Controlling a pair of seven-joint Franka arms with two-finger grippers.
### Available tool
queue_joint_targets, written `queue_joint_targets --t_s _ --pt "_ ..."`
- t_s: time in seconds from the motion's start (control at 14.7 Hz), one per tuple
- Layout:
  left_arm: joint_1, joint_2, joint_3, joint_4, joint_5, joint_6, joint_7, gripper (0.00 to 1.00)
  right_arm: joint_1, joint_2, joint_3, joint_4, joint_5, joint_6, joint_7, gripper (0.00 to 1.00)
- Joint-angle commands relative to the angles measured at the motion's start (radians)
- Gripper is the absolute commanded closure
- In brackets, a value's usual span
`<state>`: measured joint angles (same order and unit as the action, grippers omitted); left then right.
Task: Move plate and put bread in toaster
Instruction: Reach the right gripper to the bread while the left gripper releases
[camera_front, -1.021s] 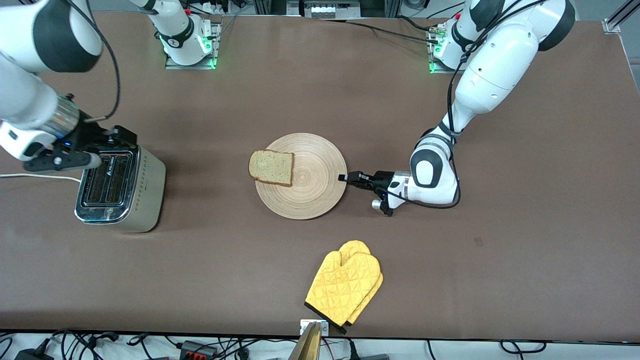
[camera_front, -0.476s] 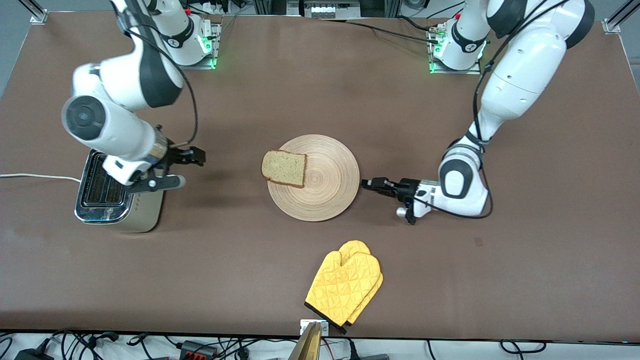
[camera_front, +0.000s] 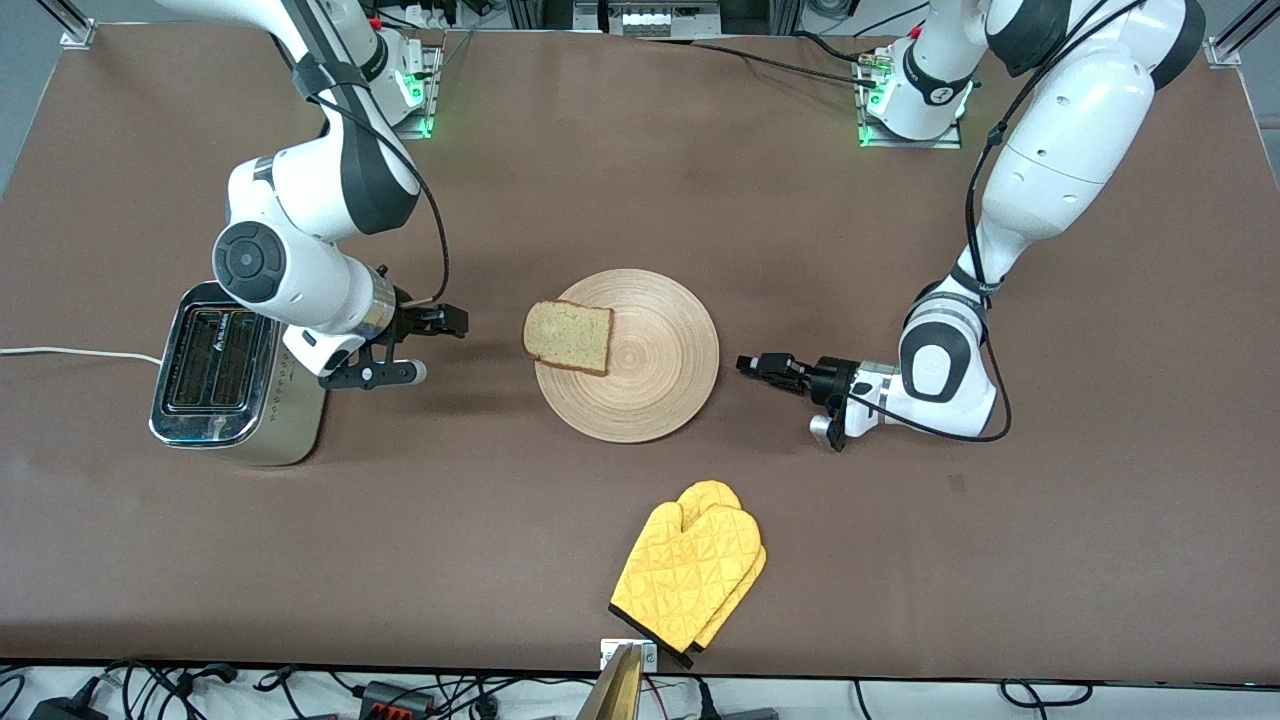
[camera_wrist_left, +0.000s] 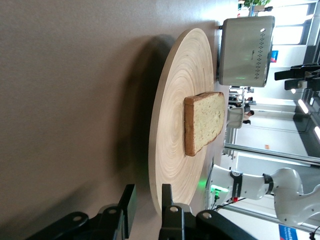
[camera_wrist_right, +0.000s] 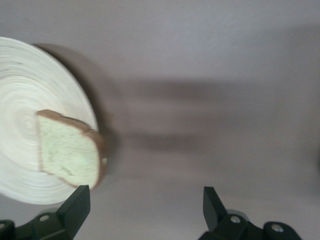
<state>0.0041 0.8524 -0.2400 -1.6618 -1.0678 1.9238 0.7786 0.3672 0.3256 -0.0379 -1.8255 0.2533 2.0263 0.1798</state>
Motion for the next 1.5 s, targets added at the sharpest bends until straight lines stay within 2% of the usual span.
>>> queue_joint_targets --t_s 0.0,0.07,0.27,0.48,0.61,0.82,0.88,1.16,1.22,1.29,1.43 --pt "0.056 -0.055 0.005 0.022 0.103 -0.037 -0.067 0.72 0.016 0.009 -0.007 -0.052 0.078 0.063 0.006 0.0" --pt "0.072 -0.064 0.005 0.049 0.153 -0.093 -0.091 0.72 0.03 0.013 -0.007 -0.067 0.081 0.084 0.006 0.0" --pt "0.152 -0.064 0.004 0.196 0.351 -0.271 -0.212 0.71 0.055 0.044 -0.007 -0.092 0.174 0.118 0.004 0.0" --pt "0.197 -0.069 0.005 0.301 0.471 -0.386 -0.239 0.68 0.088 0.098 -0.005 -0.09 0.208 0.169 0.001 0.0" --pt "0.218 -0.107 0.005 0.33 0.595 -0.391 -0.243 0.67 0.091 0.127 -0.002 -0.087 0.219 0.187 0.009 0.0" --pt "0.218 -0.209 0.004 0.336 0.75 -0.394 -0.3 0.67 0.11 0.161 0.006 -0.083 0.342 0.23 0.006 0.03" --pt "0.215 -0.242 0.002 0.336 0.787 -0.396 -0.3 0.67 0.12 0.17 0.004 -0.081 0.348 0.239 0.007 0.04" --pt "0.211 -0.364 -0.01 0.339 0.997 -0.451 -0.298 0.71 0.122 0.181 0.006 -0.081 0.35 0.235 0.009 0.18" --pt "0.211 -0.381 -0.012 0.347 1.035 -0.454 -0.298 0.71 0.128 0.181 0.006 -0.081 0.35 0.233 0.009 0.18" --pt "0.209 -0.392 -0.009 0.373 1.055 -0.468 -0.3 0.65 0.139 0.182 0.006 -0.081 0.35 0.235 0.01 0.18" --pt "0.209 -0.4 -0.012 0.427 1.155 -0.538 -0.295 0.38 0.141 0.188 0.006 -0.081 0.35 0.236 0.01 0.23"
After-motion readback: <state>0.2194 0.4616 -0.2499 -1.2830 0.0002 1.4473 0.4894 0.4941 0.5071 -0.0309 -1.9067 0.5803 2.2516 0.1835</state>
